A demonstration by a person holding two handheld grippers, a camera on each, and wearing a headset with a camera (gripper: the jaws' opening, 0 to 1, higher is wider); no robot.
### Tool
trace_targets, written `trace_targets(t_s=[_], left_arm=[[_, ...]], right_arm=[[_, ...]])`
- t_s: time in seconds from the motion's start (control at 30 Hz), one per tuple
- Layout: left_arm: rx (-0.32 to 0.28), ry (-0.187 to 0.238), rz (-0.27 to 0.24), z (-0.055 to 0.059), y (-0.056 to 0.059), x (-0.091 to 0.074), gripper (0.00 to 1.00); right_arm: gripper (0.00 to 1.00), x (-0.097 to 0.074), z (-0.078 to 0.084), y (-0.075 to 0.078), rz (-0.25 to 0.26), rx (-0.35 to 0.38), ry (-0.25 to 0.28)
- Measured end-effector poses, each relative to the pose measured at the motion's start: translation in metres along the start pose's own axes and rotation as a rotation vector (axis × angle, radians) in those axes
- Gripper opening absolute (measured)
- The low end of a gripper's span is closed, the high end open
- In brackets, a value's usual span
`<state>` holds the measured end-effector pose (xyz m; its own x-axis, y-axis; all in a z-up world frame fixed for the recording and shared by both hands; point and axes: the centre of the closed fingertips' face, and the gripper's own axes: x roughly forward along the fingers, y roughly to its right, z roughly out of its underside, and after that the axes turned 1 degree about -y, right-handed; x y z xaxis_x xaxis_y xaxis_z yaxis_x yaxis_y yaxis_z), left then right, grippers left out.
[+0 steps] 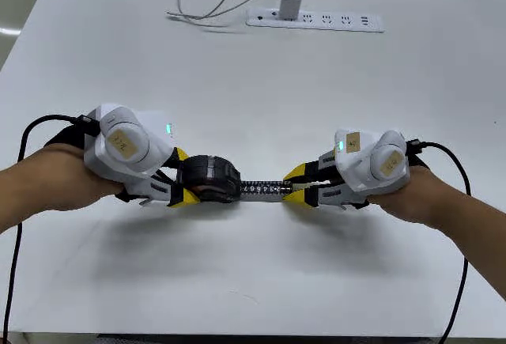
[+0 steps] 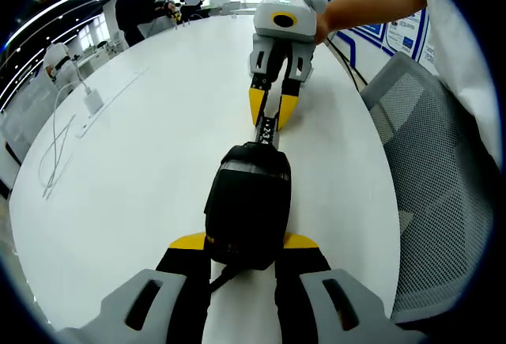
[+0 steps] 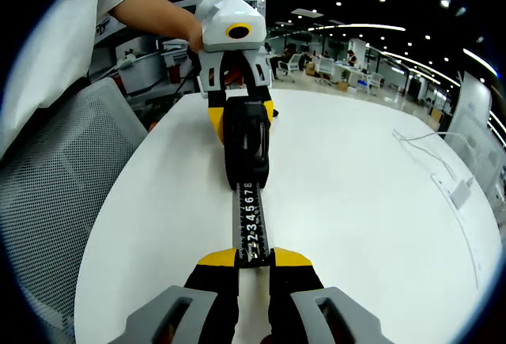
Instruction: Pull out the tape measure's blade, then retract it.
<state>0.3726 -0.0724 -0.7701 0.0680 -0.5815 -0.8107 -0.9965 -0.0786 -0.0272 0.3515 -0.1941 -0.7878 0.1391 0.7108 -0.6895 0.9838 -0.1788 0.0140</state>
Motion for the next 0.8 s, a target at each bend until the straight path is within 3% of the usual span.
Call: trace_targets(t_s=[0.8], left_arm=[[0.0,0.001,0.003,-0.001,0.002,0.0,0.26]], right_arm=[[0.09,-0.028,0.028,0.001,0.023,0.013,-0.043]])
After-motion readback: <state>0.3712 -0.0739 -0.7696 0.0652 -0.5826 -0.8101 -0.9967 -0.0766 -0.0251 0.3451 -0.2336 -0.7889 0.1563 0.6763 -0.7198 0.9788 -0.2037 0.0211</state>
